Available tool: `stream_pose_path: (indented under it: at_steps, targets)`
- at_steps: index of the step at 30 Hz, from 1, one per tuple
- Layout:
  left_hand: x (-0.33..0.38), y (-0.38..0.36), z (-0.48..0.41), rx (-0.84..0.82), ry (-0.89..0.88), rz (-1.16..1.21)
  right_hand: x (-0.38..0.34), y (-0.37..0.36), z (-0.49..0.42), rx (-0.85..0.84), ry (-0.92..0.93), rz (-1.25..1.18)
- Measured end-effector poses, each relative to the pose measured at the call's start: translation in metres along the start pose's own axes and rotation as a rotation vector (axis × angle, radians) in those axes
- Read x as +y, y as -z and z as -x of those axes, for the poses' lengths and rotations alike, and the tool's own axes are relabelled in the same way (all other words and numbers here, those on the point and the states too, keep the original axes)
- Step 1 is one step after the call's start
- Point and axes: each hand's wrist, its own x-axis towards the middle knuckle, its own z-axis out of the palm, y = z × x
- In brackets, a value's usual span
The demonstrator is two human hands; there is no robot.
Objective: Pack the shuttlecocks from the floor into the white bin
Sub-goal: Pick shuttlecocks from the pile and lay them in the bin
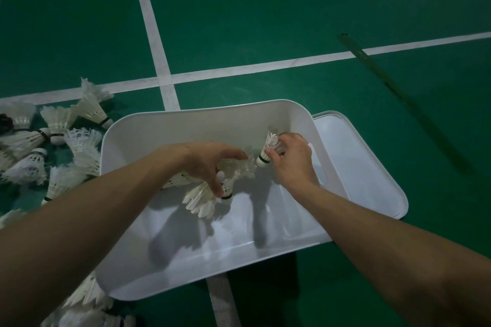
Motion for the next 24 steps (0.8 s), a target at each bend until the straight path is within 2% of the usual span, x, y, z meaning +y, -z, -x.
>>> stream_pose_path:
  at_steps: [8, 16, 21, 24]
  targets:
    - [-0.001, -0.002, -0.003, 0.008, -0.017, -0.006, -0.002, -0.014, 0.0, -0.025, -0.18, -0.058]
    - [-0.002, -0.003, -0.002, 0.022, -0.034, 0.008, 0.021, -0.054, -0.011, -0.121, -0.514, -0.592]
    - [-0.004, -0.003, -0.003, 0.025, -0.027, 0.007, 0.015, -0.045, -0.005, -0.135, -0.459, -0.466]
    - [-0.002, -0.003, -0.004, 0.024, -0.029, 0.005, 0.018, -0.048, -0.006, -0.162, -0.48, -0.56]
